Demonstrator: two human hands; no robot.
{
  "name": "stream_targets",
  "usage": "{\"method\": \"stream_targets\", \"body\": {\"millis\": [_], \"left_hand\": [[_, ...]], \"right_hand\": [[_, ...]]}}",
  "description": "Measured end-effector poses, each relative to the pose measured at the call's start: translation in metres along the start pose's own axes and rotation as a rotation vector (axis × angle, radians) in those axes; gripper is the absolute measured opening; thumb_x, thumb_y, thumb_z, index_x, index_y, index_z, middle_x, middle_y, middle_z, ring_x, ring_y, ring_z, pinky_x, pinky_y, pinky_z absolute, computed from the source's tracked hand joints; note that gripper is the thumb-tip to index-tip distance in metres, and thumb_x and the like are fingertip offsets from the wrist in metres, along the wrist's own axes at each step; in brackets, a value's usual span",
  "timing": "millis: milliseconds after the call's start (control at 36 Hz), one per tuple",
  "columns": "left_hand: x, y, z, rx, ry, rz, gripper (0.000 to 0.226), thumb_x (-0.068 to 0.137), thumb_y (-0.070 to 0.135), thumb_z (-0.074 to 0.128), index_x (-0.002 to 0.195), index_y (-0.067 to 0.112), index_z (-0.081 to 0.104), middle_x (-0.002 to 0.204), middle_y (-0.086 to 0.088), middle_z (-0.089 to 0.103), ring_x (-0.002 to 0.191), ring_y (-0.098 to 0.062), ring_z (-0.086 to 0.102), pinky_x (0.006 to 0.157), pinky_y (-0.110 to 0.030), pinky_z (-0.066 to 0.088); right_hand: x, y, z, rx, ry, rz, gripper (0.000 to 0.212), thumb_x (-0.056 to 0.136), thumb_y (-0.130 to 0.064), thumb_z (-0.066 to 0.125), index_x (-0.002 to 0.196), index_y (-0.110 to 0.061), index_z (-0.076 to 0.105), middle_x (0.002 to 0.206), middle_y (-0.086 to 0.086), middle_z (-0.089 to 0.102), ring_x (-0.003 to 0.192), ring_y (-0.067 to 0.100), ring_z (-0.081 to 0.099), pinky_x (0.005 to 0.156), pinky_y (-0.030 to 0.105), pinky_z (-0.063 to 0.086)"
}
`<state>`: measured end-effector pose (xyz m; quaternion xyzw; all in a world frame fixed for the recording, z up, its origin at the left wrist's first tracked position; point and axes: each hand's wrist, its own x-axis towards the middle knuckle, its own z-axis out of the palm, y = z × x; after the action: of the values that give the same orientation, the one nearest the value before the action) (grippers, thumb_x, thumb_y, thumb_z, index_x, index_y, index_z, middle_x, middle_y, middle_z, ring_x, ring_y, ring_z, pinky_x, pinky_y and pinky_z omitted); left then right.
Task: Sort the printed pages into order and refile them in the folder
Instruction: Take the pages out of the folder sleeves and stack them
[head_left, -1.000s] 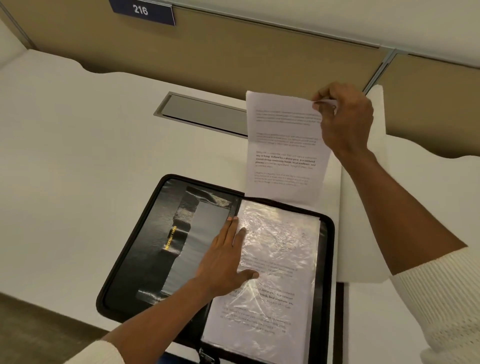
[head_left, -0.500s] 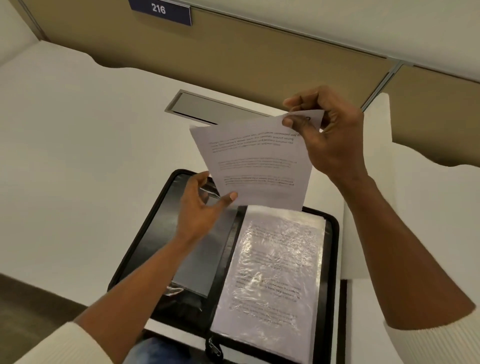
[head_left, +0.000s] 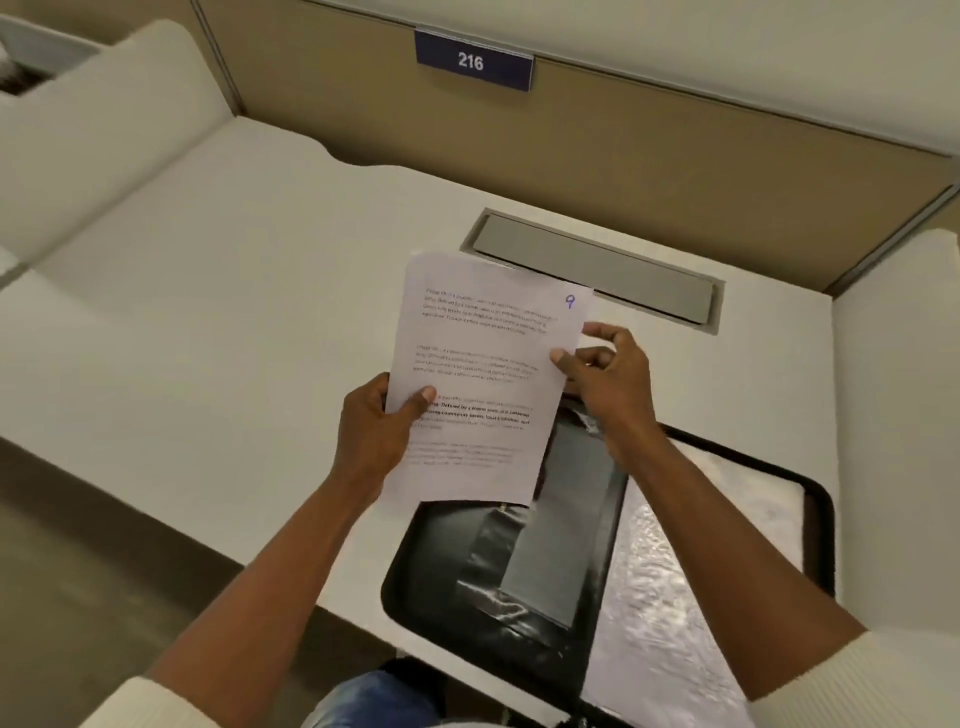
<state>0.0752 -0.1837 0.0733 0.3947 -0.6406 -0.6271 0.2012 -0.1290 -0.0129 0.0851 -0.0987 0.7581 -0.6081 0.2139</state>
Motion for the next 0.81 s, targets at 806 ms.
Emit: {"method": "stream_targets", "body": {"millis": [806], "left_hand": [[0.107, -0.070, -0.144, 1.013, 0.020, -0.099, 0.028, 0.086, 0.032, 0.079, 0.102, 0.020, 0.060, 0.102, -0.002, 0.070, 0.090, -0.030, 0.067, 0.076, -0.040, 0.055]], "right_hand": [[-0.032, 0.089, 0.198, -0.488, -0.111, 0.123, 0.062, 0.087, -0.014, 0.085, 0.135, -0.019, 0.047, 0.081, 0.002, 0.072, 0.069, 0.016, 0.071, 0.062, 0.034, 0.064]]}}
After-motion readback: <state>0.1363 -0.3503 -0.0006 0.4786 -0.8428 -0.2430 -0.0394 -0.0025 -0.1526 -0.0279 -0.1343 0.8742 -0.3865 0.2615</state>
